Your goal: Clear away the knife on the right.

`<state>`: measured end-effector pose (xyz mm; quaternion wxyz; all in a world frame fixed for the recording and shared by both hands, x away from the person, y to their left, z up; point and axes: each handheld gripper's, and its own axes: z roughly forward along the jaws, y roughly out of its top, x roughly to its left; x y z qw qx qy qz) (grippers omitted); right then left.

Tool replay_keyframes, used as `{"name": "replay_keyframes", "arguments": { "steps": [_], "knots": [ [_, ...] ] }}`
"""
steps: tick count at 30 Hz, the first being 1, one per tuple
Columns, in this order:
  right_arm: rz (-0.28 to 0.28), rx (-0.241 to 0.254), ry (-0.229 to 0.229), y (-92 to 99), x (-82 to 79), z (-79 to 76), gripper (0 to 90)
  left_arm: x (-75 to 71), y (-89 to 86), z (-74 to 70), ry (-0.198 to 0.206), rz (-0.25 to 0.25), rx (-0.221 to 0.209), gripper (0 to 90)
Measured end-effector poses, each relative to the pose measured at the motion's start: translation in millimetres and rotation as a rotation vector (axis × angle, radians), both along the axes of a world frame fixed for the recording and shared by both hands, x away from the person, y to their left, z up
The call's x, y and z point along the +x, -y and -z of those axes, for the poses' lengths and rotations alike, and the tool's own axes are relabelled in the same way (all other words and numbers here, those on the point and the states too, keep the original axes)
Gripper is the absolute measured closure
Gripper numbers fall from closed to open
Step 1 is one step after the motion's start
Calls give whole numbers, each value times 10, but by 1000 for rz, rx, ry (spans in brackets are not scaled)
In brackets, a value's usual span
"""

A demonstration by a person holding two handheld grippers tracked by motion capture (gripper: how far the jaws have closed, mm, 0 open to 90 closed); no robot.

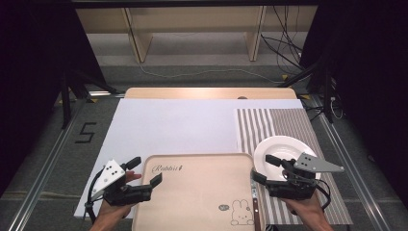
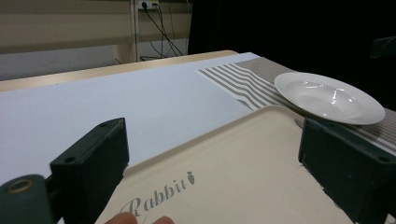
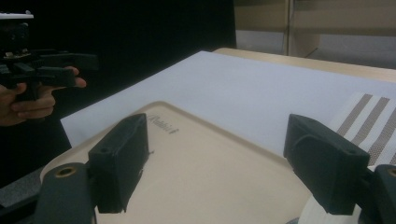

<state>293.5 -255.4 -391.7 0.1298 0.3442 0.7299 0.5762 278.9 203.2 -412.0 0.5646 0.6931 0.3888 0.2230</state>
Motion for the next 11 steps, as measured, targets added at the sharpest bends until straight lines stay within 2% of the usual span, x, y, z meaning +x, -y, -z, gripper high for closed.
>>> {"name": "replay_keyframes", "arguments": {
  "steps": [11],
  "knots": [
    [13,-1,5,-1,5,9,204,-1,0,-2,0,0,1,82]
  ]
}}
